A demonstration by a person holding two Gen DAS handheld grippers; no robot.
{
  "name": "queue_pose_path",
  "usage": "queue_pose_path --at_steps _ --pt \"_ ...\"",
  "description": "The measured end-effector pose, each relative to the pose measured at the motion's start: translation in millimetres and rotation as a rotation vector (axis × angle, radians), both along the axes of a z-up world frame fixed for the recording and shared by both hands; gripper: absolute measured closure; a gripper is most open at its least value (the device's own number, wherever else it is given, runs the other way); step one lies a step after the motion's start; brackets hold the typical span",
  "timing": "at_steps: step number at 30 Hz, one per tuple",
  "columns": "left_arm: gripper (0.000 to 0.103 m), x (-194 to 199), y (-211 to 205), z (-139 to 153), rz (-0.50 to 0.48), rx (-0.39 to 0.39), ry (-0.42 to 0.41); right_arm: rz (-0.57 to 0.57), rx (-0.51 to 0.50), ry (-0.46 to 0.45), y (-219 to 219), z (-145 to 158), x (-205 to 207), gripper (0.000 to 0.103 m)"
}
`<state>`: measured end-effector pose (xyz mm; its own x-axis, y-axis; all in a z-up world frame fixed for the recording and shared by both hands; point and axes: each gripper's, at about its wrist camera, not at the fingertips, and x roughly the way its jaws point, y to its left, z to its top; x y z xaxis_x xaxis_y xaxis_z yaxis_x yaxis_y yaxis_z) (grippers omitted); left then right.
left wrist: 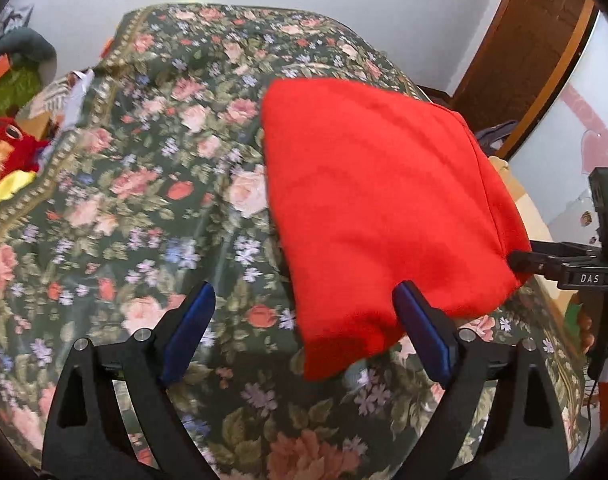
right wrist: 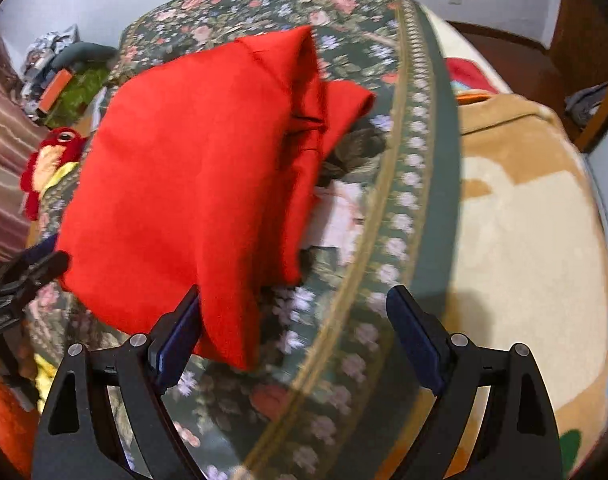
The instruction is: Fold large clothes
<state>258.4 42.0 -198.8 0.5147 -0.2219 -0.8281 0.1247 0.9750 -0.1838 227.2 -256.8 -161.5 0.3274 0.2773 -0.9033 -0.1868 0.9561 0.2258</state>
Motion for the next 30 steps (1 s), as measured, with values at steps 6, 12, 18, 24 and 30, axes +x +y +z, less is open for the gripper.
queue_pose_path --at_steps 6,12,18,24,30 --pt "0.012 -1 7 27 0.016 0.105 -0.073 0.005 0.015 -0.054 -5 23 0 0.015" --pt "0.012 19 10 43 0.020 0.088 -0.118 -0.006 0.079 -0.158 -1 52 14 0.015" --pt "0.012 53 18 26 0.040 -0.066 -0.058 -0.033 0.182 -0.102 9 34 45 0.015" --pt "0.012 90 35 -19 0.091 -0.338 0.106 -0.080 0.252 0.068 9 -17 80 0.015" --pt "0.012 111 43 -58 0.126 -0.551 0.219 -0.091 0.347 0.119 8 -37 96 0.015"
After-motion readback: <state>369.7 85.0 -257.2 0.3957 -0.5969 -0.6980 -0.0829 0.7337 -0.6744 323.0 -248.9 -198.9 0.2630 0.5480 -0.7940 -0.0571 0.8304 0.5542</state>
